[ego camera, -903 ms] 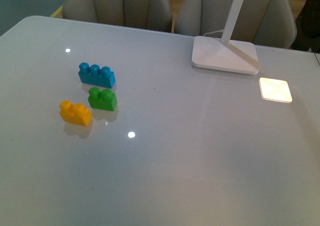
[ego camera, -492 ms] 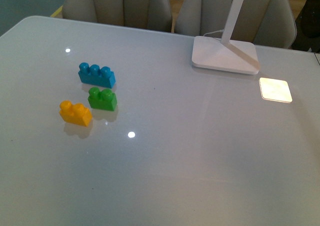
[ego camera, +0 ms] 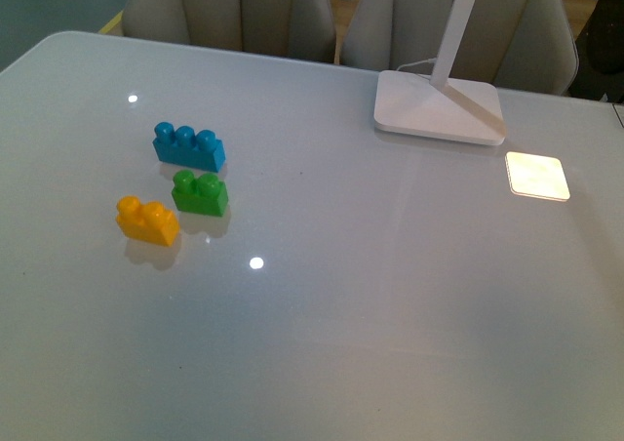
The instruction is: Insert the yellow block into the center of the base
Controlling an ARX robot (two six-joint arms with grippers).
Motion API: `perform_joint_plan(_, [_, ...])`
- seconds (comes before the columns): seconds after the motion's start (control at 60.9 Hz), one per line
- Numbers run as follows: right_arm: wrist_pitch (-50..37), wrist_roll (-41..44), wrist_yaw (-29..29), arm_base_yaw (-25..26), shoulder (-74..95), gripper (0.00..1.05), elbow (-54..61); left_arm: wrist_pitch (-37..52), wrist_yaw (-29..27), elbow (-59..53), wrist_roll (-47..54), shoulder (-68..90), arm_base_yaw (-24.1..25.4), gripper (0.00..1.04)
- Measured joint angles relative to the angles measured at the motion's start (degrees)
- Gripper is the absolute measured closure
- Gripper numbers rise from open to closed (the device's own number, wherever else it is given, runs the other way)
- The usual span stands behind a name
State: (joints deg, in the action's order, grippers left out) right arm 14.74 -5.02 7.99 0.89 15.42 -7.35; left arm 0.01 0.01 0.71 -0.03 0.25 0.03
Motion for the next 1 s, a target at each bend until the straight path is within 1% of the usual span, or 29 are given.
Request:
perform_joint_plan(0.066, [-4.6, 0.6, -5.2, 6.2, 6.8, 0.09, 0.6, 0.0, 0.0, 0.0, 0.0, 0.0, 0.0, 0.07])
perform_joint_plan(0.098, [-9.1, 1.7, -9.1, 10.6, 10.3, 0.09, 1.0, 0.0, 0.0, 0.0, 0.0, 0.0, 0.0, 0.07])
perform_joint_plan(0.148, [-14.0, 3.3, -13.3, 15.3, 14.2, 0.09, 1.3, 0.0, 0.0, 0.0, 0.0, 0.0, 0.0, 0.07])
perform_joint_plan(0.181, [-19.2, 4.9, -17.6, 20.1, 18.8, 0.09, 1.3, 0.0, 0.0, 0.0, 0.0, 0.0, 0.0, 0.07])
perform_joint_plan(0.197, [-20.5, 5.1, -18.6, 21.3, 20.0, 0.09, 1.3, 0.0, 0.0, 0.0, 0.0, 0.0, 0.0, 0.07])
perform_joint_plan(0.23, [-25.9, 7.2, -22.2, 26.0, 25.6, 0.09, 1.3, 0.0, 0.0, 0.0, 0.0, 0.0, 0.0, 0.07])
perform_joint_plan(0.279, [-31.1, 9.2, -25.0, 30.1, 31.4, 0.09, 1.4, 0.0, 0.0, 0.0, 0.0, 0.0, 0.0, 0.07])
perform_joint_plan(0.328, [-38.8, 12.5, -28.3, 35.3, 40.7, 0.09, 1.4, 0.0, 0.0, 0.0, 0.0, 0.0, 0.0, 0.07])
perform_joint_plan(0.345, [-42.8, 14.1, -29.7, 37.3, 45.3, 0.09, 1.5, 0.0, 0.0, 0.0, 0.0, 0.0, 0.0, 0.07])
perform_joint_plan(0.41, [-51.3, 18.2, -32.9, 41.5, 55.8, 0.09, 1.1, 0.0, 0.0, 0.0, 0.0, 0.0, 0.0, 0.07])
perform_joint_plan(0.525, [-62.0, 22.0, -34.8, 46.6, 72.7, 0.09, -1.8, 0.0, 0.0, 0.0, 0.0, 0.0, 0.0, 0.07])
perform_joint_plan(0.657, [-69.6, 24.7, -37.2, 49.7, 89.0, 0.09, -7.1, 0.0, 0.0, 0.0, 0.0, 0.0, 0.0, 0.07])
perform_joint_plan(0.837, [-71.1, 26.4, -38.9, 50.5, 101.8, 0.09, -13.7, 0.0, 0.0, 0.0, 0.0, 0.0, 0.0, 0.07])
perform_joint_plan(1.001, [-71.1, 27.5, -38.9, 48.8, 109.8, 0.09, -20.3, 0.0, 0.0, 0.0, 0.0, 0.0, 0.0, 0.07])
